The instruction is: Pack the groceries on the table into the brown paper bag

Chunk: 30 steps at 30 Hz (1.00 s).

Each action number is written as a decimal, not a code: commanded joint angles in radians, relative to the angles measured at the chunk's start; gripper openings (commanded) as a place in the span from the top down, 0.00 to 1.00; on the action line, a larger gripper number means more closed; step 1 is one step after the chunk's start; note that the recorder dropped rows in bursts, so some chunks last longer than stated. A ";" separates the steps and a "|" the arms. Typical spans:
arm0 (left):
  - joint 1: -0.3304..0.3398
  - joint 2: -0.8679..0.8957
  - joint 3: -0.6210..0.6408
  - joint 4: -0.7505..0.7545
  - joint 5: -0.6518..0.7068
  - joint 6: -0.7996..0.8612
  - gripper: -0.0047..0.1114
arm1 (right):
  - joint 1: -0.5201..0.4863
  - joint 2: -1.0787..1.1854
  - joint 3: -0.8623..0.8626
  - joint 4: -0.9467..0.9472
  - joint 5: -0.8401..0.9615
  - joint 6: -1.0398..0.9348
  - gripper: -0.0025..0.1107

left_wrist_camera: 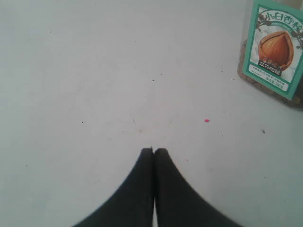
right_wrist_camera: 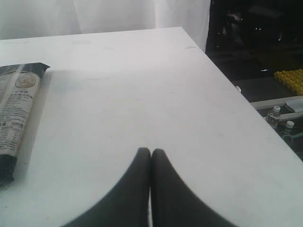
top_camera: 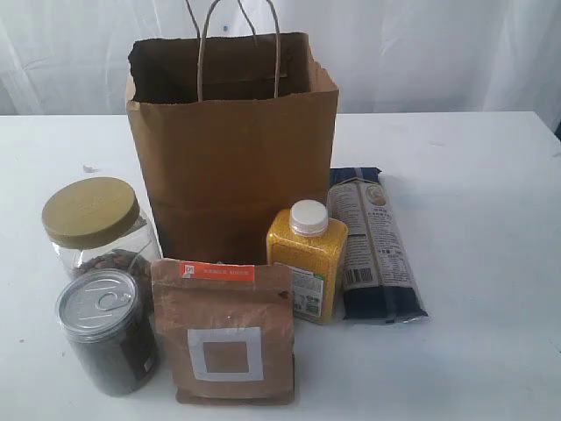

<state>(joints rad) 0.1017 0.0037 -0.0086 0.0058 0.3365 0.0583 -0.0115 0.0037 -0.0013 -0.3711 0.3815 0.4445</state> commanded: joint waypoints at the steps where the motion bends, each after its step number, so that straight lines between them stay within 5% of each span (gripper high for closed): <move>1: -0.009 -0.004 0.009 -0.006 0.005 -0.007 0.96 | -0.007 -0.004 0.001 -0.004 -0.008 0.004 0.98; 25: -0.009 -0.004 0.009 -0.006 0.005 -0.007 0.96 | -0.007 -0.004 0.001 -0.026 -0.003 0.004 0.98; 30: -0.009 -0.004 0.009 -0.006 0.005 -0.007 0.96 | -0.007 -0.004 0.001 -0.026 -0.111 0.004 0.98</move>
<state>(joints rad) 0.1017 0.0037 -0.0086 0.0058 0.3365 0.0583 -0.0115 0.0037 -0.0013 -0.3880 0.3304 0.4445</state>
